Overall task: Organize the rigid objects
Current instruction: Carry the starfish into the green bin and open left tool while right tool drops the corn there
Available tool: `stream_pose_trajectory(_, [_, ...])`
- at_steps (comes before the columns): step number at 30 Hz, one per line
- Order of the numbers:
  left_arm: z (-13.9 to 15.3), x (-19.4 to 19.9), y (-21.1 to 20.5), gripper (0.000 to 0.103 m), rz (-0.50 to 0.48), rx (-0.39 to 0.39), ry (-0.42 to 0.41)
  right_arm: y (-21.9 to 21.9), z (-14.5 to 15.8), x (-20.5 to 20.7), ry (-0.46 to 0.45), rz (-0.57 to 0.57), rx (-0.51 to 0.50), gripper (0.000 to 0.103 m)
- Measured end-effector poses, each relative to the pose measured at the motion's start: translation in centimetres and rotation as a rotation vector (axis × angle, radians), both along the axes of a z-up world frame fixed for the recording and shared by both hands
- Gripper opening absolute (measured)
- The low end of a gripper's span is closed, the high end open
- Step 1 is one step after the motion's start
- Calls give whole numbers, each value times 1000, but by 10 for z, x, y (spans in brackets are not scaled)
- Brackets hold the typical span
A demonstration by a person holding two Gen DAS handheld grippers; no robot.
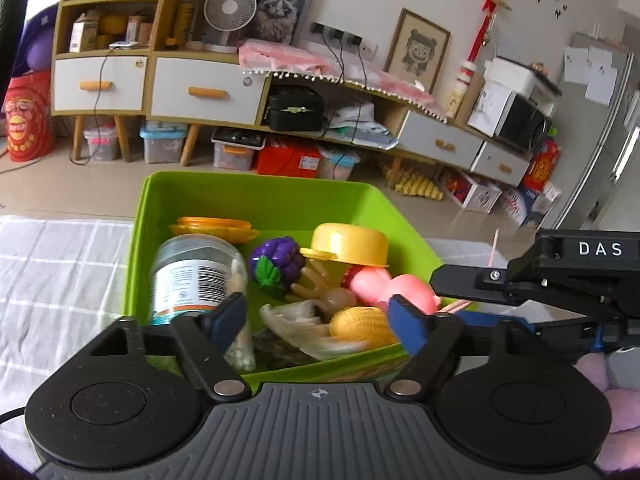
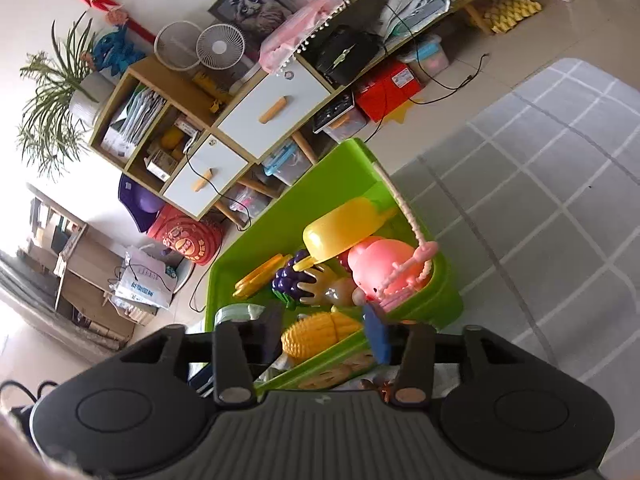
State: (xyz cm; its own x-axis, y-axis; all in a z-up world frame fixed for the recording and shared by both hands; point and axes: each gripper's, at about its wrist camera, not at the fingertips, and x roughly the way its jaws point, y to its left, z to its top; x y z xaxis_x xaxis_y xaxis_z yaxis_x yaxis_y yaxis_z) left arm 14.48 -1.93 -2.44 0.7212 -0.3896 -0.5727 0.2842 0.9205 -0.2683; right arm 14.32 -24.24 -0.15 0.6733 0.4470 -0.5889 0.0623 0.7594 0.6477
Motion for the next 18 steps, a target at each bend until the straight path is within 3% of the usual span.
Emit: stream_pose_trajectory(18, [23,-30,2,89,3,19,-30,-4,11,-15,12,27,-32,53])
